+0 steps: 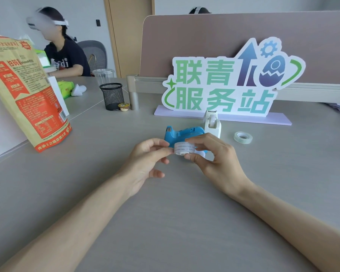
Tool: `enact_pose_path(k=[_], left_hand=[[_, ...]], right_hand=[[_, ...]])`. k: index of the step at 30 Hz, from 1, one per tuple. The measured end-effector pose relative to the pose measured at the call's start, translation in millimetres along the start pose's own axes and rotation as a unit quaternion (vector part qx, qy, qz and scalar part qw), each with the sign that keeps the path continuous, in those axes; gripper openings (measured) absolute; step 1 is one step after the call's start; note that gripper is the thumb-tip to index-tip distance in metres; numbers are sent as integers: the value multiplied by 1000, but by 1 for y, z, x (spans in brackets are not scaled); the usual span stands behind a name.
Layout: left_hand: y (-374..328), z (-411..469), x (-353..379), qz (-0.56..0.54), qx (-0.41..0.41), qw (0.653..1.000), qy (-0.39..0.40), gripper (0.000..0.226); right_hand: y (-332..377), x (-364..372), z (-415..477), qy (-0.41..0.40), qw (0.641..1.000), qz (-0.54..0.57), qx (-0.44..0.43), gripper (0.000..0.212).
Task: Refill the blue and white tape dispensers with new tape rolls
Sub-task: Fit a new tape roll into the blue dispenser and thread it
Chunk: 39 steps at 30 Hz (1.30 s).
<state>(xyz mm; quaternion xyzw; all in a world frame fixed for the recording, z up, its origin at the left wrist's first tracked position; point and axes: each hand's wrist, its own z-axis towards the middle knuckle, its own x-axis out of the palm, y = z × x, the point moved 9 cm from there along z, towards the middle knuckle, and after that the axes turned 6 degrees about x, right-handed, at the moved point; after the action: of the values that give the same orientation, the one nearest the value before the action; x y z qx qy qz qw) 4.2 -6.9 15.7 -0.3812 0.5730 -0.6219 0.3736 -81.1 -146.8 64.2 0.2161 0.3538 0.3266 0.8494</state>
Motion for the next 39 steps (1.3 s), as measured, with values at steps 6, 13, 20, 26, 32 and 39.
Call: enact_pose_path(k=[6,13,20,26,32,39], left_hand=[[-11,3,-8,-49,25,998,-35,21],[-6,3,-1,-51,17,999,-2,5],[-5,4,-2,-27,72,997,-19,19],[-34,8,0,73,244,961,-108,29],[-52,23,17,253,365,882,-160,20],[-49,44,16,233,374,880,-177,15]], right_hand=[[-3,-1,1,-7,1000,-9,15,24],[-1,-2,-1,-12,1000,-12,16,35],[0,1,-2,-1,999,-34,-1,35],[-6,-2,6,-27,998,-51,8,25],[-23,-6,23,-71,995,-73,21,27],[-33,-4,36,-75,995,-62,11,29]])
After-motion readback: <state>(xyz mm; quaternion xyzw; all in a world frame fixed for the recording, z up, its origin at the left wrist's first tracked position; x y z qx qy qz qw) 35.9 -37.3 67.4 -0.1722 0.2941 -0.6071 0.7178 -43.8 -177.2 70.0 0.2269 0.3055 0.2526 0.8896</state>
